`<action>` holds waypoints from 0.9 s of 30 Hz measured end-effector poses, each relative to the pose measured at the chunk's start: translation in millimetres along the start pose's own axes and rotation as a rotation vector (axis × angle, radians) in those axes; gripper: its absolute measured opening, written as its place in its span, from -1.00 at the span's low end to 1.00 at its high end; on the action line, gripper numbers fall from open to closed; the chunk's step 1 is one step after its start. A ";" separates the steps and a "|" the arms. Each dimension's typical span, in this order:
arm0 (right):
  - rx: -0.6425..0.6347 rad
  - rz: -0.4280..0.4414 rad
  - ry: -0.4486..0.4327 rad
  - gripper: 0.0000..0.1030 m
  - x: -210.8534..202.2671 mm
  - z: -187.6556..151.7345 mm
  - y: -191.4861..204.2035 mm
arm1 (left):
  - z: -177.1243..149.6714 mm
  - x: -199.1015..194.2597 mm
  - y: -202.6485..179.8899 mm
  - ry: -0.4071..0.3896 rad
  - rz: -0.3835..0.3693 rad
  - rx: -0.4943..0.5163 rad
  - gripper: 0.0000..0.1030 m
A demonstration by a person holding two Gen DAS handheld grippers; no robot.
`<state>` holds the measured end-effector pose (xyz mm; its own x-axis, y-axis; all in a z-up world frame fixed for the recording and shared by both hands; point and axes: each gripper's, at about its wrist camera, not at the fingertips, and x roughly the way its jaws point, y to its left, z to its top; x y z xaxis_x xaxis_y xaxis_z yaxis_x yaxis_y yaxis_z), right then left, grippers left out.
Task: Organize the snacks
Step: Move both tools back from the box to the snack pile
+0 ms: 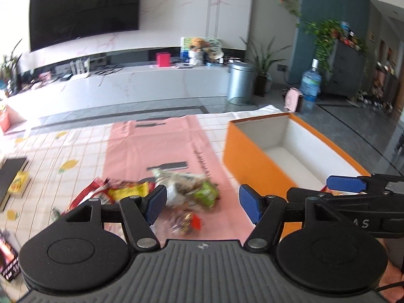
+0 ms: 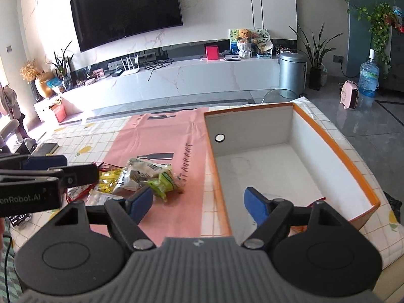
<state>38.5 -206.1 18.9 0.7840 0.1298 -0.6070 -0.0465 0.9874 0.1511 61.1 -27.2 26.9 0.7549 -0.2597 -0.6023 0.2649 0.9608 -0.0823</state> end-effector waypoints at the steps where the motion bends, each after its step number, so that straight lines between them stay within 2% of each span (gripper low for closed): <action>1: 0.004 0.006 -0.004 0.49 3.7 -3.2 6.9 | -7.6 -0.2 10.0 0.002 0.010 -0.026 0.50; 7: -0.026 0.031 0.016 0.32 34.3 -23.7 44.0 | -38.7 9.2 54.5 0.015 0.040 -0.105 0.47; 8: -0.036 0.034 0.030 0.25 41.6 -25.6 47.8 | -45.1 10.7 61.3 0.024 0.036 -0.119 0.45; 12: -0.071 0.040 0.068 0.21 62.5 -33.1 58.0 | -54.2 22.5 79.4 0.051 0.016 -0.169 0.40; 15: -0.079 0.047 0.093 0.19 81.5 -35.6 61.5 | -63.6 32.2 80.7 0.065 0.013 -0.149 0.40; 18: -0.070 0.061 0.124 0.19 100.4 -36.4 63.9 | -69.4 44.6 84.9 0.092 0.055 -0.124 0.40; 22: -0.067 0.080 0.145 0.19 120.2 -36.7 70.8 | -71.7 58.8 102.0 0.117 0.083 -0.162 0.61; 27: -0.074 0.104 0.161 0.19 143.7 -36.5 80.1 | -73.3 79.7 119.8 0.156 0.091 -0.220 0.61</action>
<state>124.8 -105.1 -84.6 0.6635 0.2385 -0.7091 -0.1726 0.9710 0.1652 109.1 74.4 -89.2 0.6633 -0.1695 -0.7289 0.0505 0.9819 -0.1824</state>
